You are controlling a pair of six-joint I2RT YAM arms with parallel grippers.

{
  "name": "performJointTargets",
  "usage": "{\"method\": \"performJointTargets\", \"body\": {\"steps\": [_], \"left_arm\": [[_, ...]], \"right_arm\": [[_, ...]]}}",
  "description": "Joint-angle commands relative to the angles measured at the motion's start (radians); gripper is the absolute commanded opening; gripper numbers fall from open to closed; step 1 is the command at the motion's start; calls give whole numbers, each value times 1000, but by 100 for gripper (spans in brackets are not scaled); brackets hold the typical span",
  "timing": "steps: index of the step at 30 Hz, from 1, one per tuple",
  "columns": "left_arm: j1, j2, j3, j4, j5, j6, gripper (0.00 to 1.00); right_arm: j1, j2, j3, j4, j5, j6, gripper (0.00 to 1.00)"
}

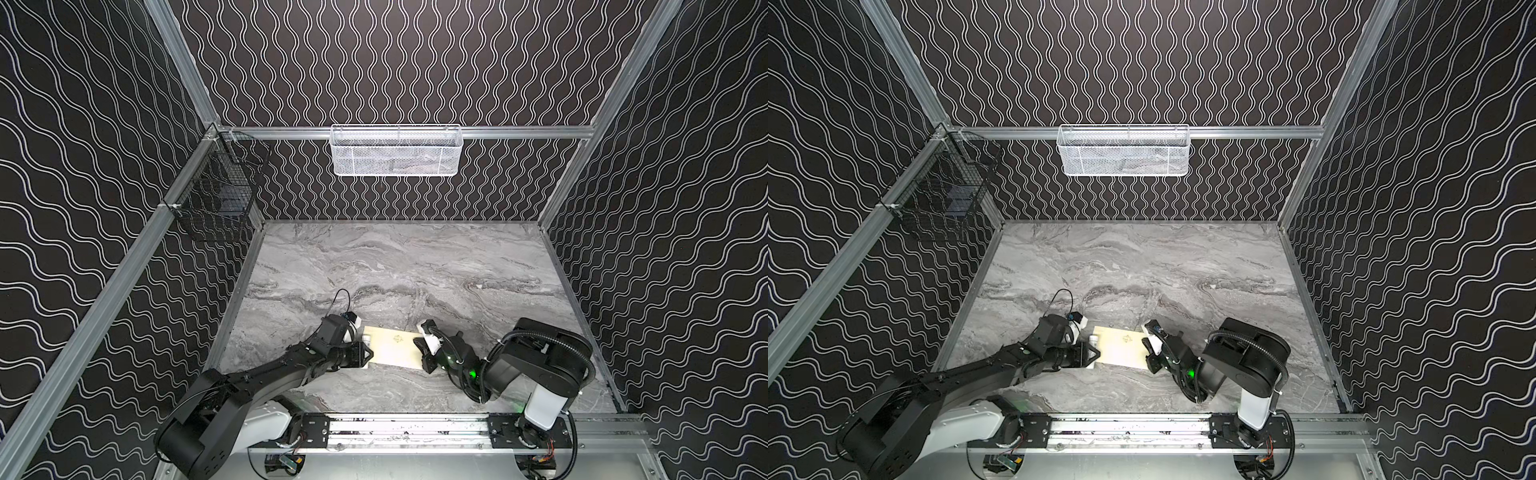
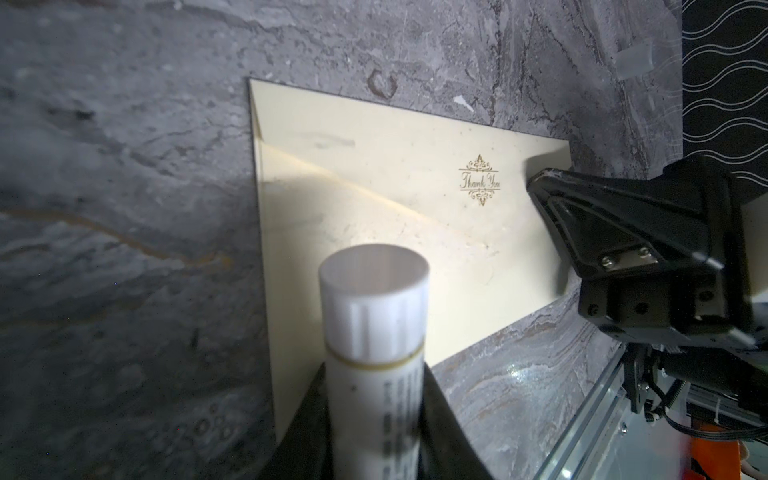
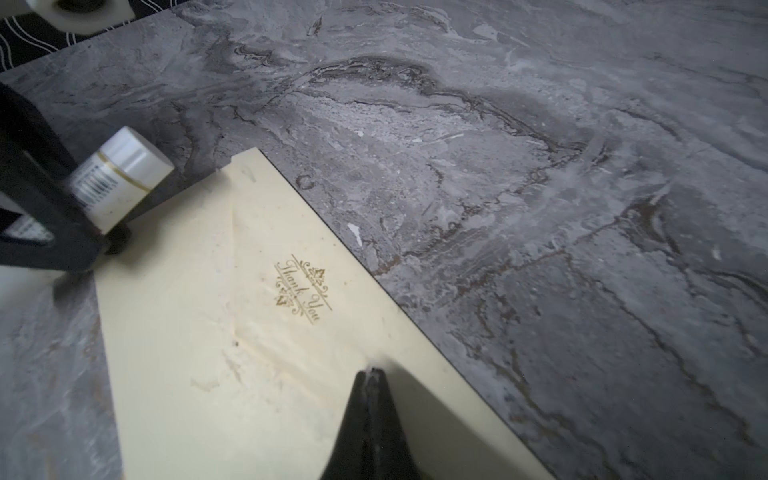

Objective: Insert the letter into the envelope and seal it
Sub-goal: 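Lift the right gripper off the envelope and draw it back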

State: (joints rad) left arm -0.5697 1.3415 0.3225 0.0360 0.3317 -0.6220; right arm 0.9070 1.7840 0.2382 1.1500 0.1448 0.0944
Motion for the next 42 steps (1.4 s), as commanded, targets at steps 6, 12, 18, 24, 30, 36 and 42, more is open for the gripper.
{"method": "performJointTargets", "body": {"steps": [6, 12, 18, 24, 30, 36, 42], "left_arm": [[0, 12, 6, -29, -23, 5, 0], [2, -4, 3, -40, -36, 4, 0], [1, 1, 5, -37, -30, 7, 0], [1, 12, 7, -21, -20, 11, 0], [1, 11, 3, -9, -13, 7, 0], [1, -7, -5, -13, 0, 5, 0], [1, -13, -11, 1, 18, 2, 0]], "right_arm": [[-69, -4, -79, 87, 18, 75, 0], [-108, -40, -87, 59, 13, 83, 0], [-125, -151, -98, 32, -33, 48, 0], [-123, -276, 14, -214, -120, 18, 0], [-117, -118, 47, -90, -153, 50, 0], [-121, -18, 3, -3, -89, 65, 0], [-136, 17, 4, 6, -62, 28, 0]]}}
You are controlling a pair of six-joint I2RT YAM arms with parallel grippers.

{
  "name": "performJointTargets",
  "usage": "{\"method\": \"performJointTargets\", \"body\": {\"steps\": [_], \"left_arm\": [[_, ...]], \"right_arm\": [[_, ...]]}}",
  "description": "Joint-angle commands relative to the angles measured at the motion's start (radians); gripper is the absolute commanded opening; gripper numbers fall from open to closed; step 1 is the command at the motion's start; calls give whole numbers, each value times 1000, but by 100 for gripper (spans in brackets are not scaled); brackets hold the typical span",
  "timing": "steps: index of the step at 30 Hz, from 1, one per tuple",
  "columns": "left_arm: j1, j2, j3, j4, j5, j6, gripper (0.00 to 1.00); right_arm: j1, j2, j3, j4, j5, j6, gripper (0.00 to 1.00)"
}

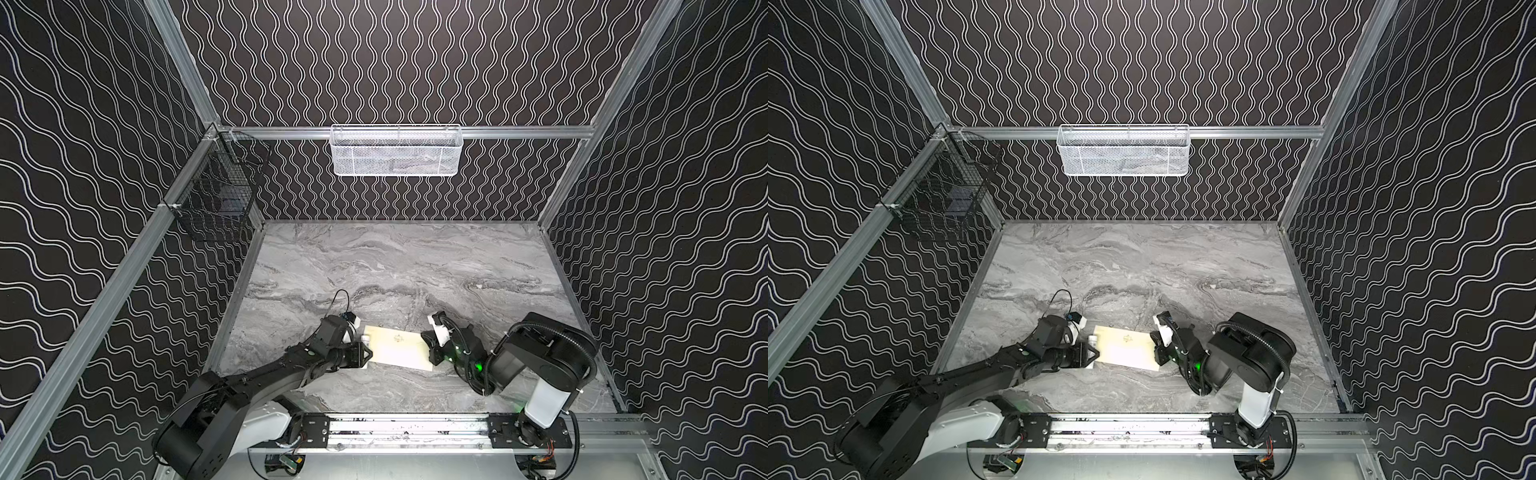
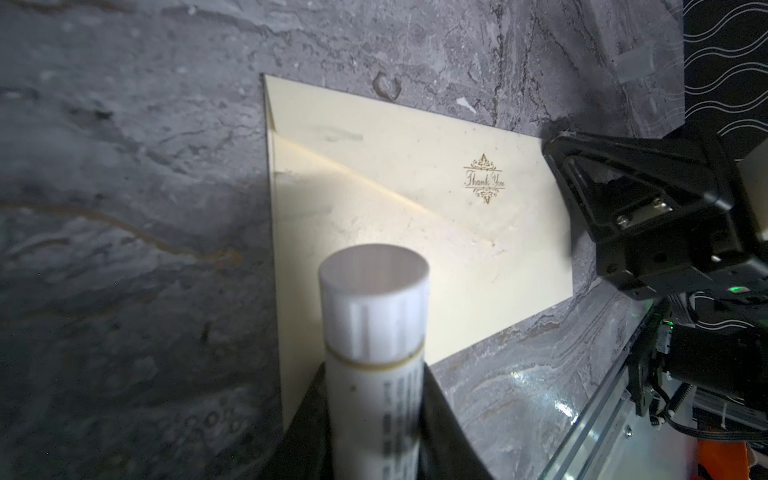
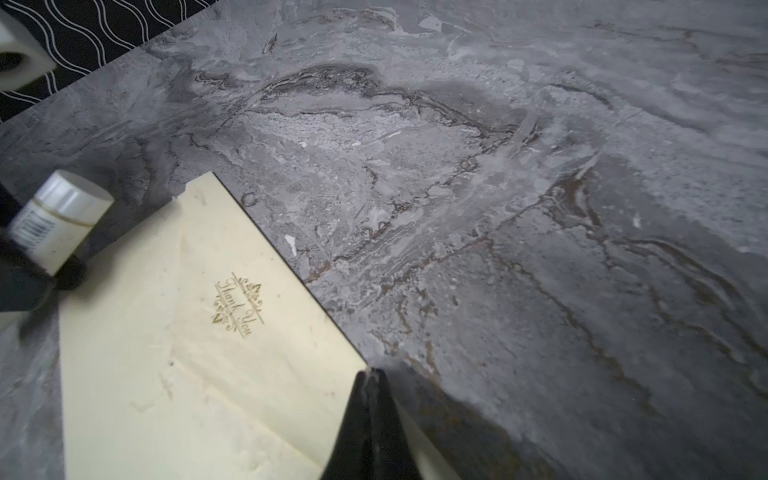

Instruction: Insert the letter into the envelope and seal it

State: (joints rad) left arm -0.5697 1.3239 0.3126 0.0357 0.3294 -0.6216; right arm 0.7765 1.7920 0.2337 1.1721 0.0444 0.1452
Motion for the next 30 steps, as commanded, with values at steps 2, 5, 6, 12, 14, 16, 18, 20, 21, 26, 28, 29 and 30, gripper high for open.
{"method": "performJointTargets", "body": {"steps": [2, 5, 6, 12, 14, 16, 18, 20, 21, 26, 28, 29, 30], "left_arm": [[-1, 6, -3, 7, 29, 1, 0], [-1, -3, -2, 3, 31, 2, 0], [-1, -8, -1, 2, 31, 0, 0], [-2, -24, -1, -6, 29, 2, 0], [-3, -24, 4, -10, 29, 9, 0], [-2, -30, 17, -18, 33, 23, 0], [-7, -44, 42, -33, 40, 39, 0], [-23, -61, 70, -55, 36, 58, 0], [-36, -69, 89, -72, 29, 70, 0], [-122, -95, 173, -106, 5, 147, 0], [-169, -108, 205, -109, -13, 194, 0], [-193, -119, 219, -108, -22, 221, 0], [-214, -127, 234, -111, -32, 255, 0]], "right_arm": [[-9, 17, 32, -37, 10, -50, 0], [-10, 43, 75, -59, -21, -70, 0], [-11, 52, 87, -63, -26, -75, 0], [-16, 71, 132, -102, -46, -106, 0], [-17, 54, 138, -115, -55, -115, 0], [-17, -5, 142, -164, -67, -126, 0], [-18, -113, 154, -274, -88, -130, 1], [-18, -230, 172, -425, -113, -127, 11], [-18, -288, 184, -504, -139, -118, 18], [-18, -546, 234, -877, -279, -93, 36], [-17, -643, 256, -1003, -315, -43, 40], [-17, -692, 272, -1064, -345, -17, 42], [-17, -738, 288, -1125, -373, 5, 44]]}}
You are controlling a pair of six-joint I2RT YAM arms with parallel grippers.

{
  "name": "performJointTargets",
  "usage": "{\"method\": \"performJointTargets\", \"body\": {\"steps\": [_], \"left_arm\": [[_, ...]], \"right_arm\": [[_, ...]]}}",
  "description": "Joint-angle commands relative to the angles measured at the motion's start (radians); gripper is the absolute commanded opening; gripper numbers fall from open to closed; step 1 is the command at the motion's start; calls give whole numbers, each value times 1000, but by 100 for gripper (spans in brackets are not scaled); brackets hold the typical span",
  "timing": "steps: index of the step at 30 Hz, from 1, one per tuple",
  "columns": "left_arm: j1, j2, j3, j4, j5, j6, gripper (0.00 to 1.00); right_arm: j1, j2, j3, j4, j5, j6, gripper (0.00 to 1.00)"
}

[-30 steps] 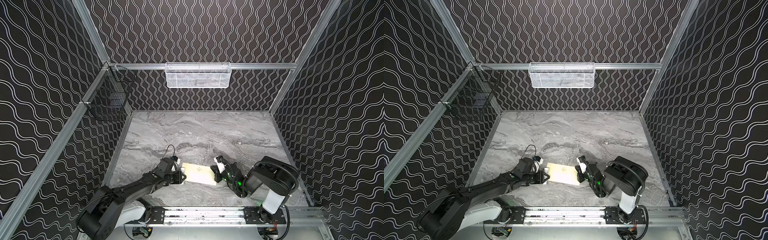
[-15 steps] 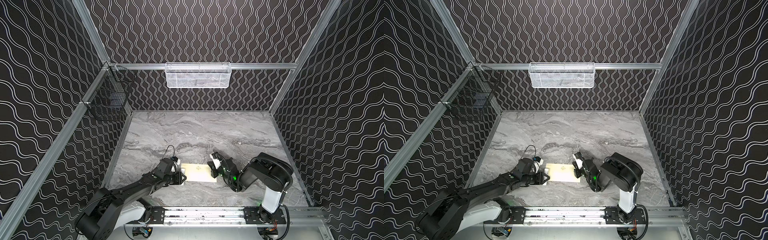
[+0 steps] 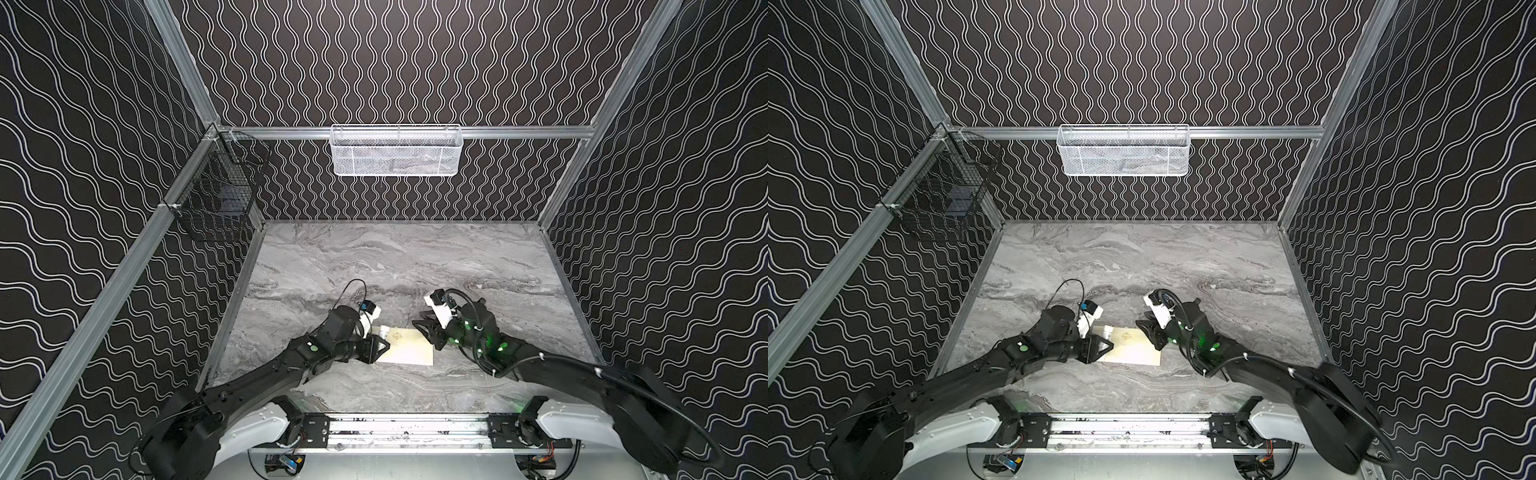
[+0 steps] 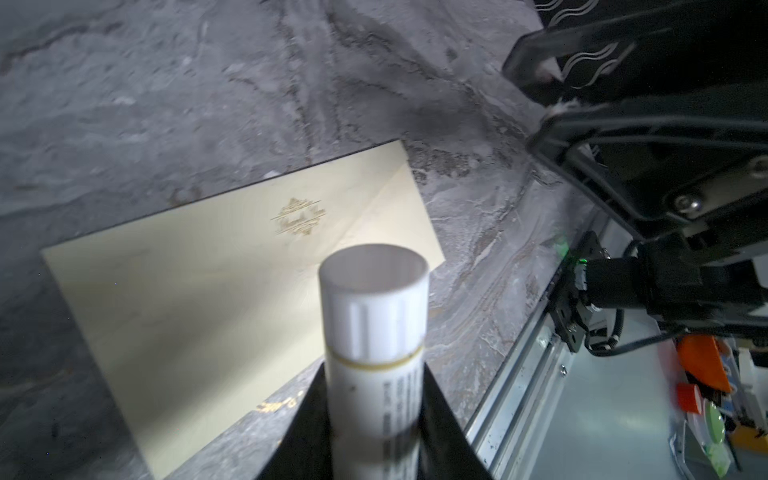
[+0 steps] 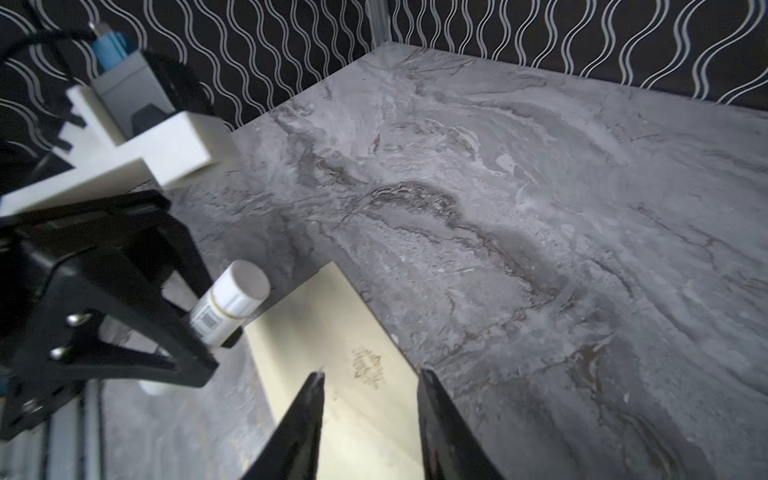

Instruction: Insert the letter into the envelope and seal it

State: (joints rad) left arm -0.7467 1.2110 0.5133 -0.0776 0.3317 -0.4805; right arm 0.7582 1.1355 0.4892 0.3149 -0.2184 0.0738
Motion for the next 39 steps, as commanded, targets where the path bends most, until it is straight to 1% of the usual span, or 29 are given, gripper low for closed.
{"method": "performJointTargets", "body": {"steps": [1, 3, 5, 8, 11, 13, 15, 17, 20, 21, 24, 25, 27, 29, 31, 33, 36, 39], "left_arm": [[-52, -20, 47, -3, -39, 143, 0], [-78, -30, 70, -1, -24, 199, 0], [-109, -37, 84, 14, -7, 243, 0], [-167, -41, 129, -20, 4, 327, 0], [-208, -21, 170, -21, 106, 370, 0], [-217, 5, 225, -115, 126, 424, 0], [-224, 19, 264, -183, 149, 477, 0], [-224, 18, 282, -213, 178, 511, 0], [-224, 10, 306, -258, 200, 561, 0], [-224, 8, 312, -271, 203, 576, 0], [-224, 11, 329, -304, 224, 606, 0], [-225, 13, 332, -310, 228, 611, 0], [-224, 14, 336, -324, 240, 622, 0], [-225, 10, 334, -323, 249, 626, 0], [-226, 3, 323, -312, 261, 625, 0], [-226, -4, 318, -304, 264, 624, 0], [-226, 1, 323, -309, 264, 626, 0], [-226, 2, 321, -305, 266, 620, 0]], "right_arm": [[1, -122, 44, -312, -127, 107, 45], [0, -203, 63, -394, -158, 196, 51], [1, -254, 80, -450, -213, 257, 54], [1, -275, 151, -560, -294, 292, 55], [1, -243, 259, -678, -385, 264, 58], [1, -212, 327, -757, -423, 196, 59], [1, -187, 383, -833, -430, 87, 60], [1, -179, 405, -842, -455, 0, 60], [1, -205, 382, -791, -495, -151, 57], [0, -221, 363, -763, -514, -219, 57], [1, -272, 293, -665, -501, -376, 55], [1, -283, 279, -658, -487, -437, 55], [0, -298, 274, -678, -499, -575, 57], [1, -300, 276, -675, -501, -629, 58], [1, -290, 290, -675, -503, -651, 58], [1, -257, 317, -688, -529, -676, 58], [0, -192, 352, -713, -601, -694, 53], [1, -141, 371, -725, -638, -675, 46]]}}
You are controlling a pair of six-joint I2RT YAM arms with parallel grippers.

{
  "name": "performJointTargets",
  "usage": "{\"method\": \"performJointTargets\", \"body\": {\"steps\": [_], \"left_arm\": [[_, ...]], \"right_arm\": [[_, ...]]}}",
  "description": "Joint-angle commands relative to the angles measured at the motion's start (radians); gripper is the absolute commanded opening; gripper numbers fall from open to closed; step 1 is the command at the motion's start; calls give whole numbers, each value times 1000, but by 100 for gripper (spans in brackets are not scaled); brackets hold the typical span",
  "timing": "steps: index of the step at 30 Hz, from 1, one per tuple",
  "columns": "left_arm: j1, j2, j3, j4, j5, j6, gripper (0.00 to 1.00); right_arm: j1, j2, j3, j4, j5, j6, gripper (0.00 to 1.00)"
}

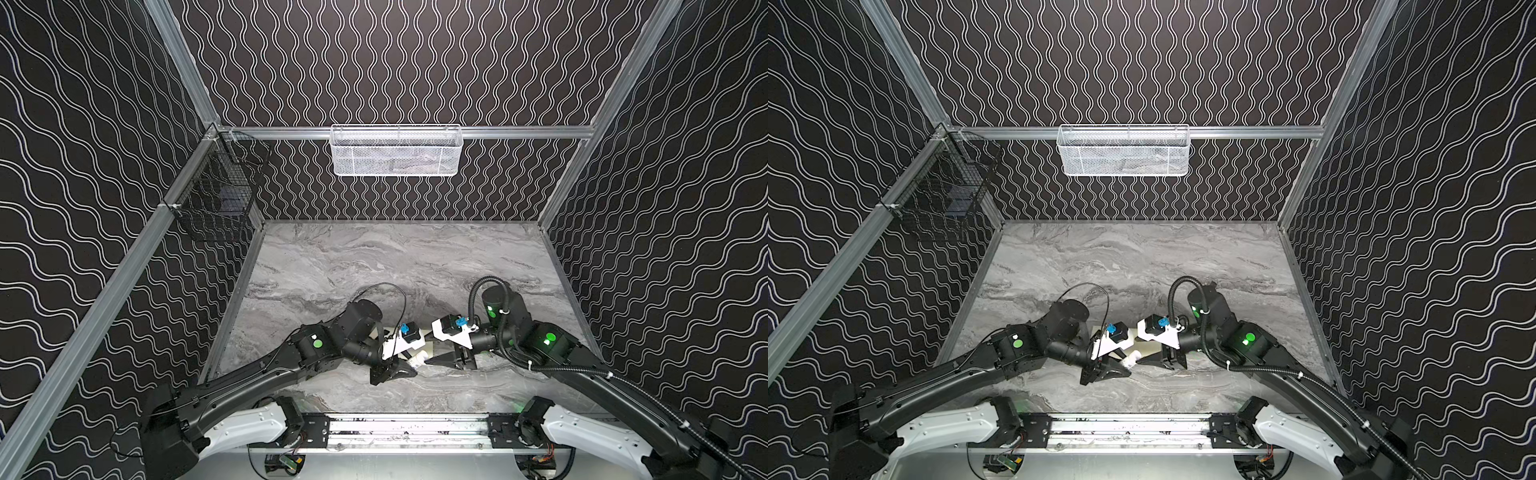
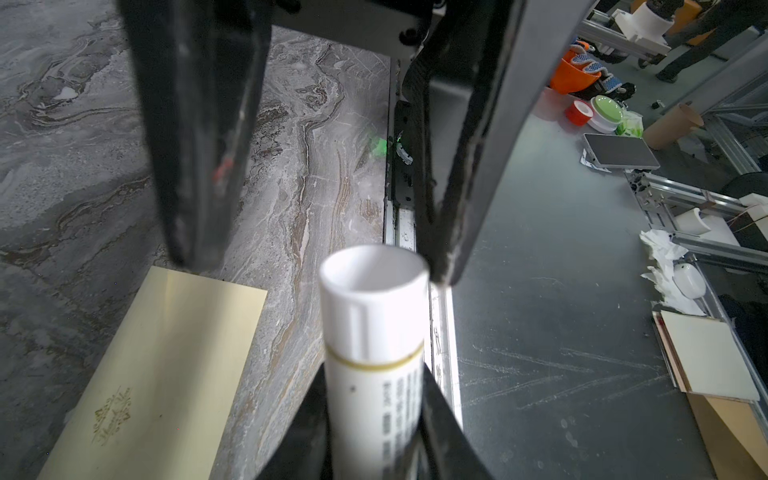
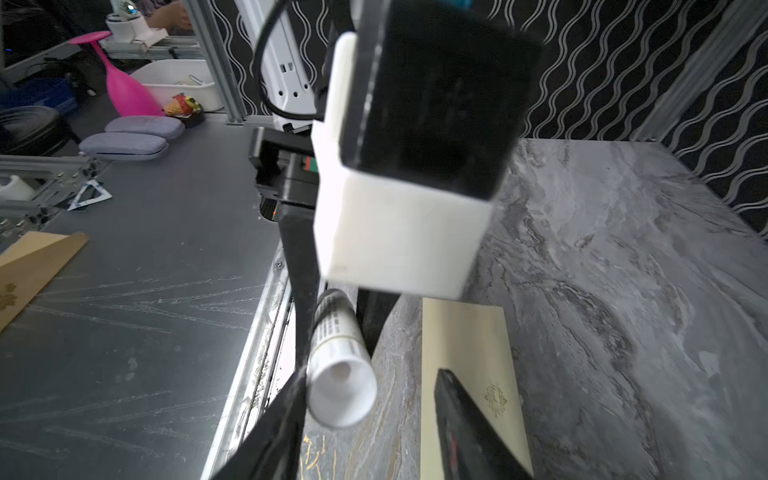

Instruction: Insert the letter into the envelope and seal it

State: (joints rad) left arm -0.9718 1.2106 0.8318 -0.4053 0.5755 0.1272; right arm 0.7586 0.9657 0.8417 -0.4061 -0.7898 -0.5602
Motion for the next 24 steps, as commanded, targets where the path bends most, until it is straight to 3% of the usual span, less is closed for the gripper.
{"method": "performJointTargets", "body": {"steps": [1, 8, 24], "left_arm": [[0, 0, 0, 25, 22, 11, 0], [-1, -12, -7, 29, 18, 5, 0], [-1, -8, -11, 43, 12, -8, 0]], "right_arm": [[1, 37, 18, 5, -74, -29, 43], [15, 42, -40, 116, -124, 29, 39], [51, 75, -65, 160, -121, 57, 27]]}}
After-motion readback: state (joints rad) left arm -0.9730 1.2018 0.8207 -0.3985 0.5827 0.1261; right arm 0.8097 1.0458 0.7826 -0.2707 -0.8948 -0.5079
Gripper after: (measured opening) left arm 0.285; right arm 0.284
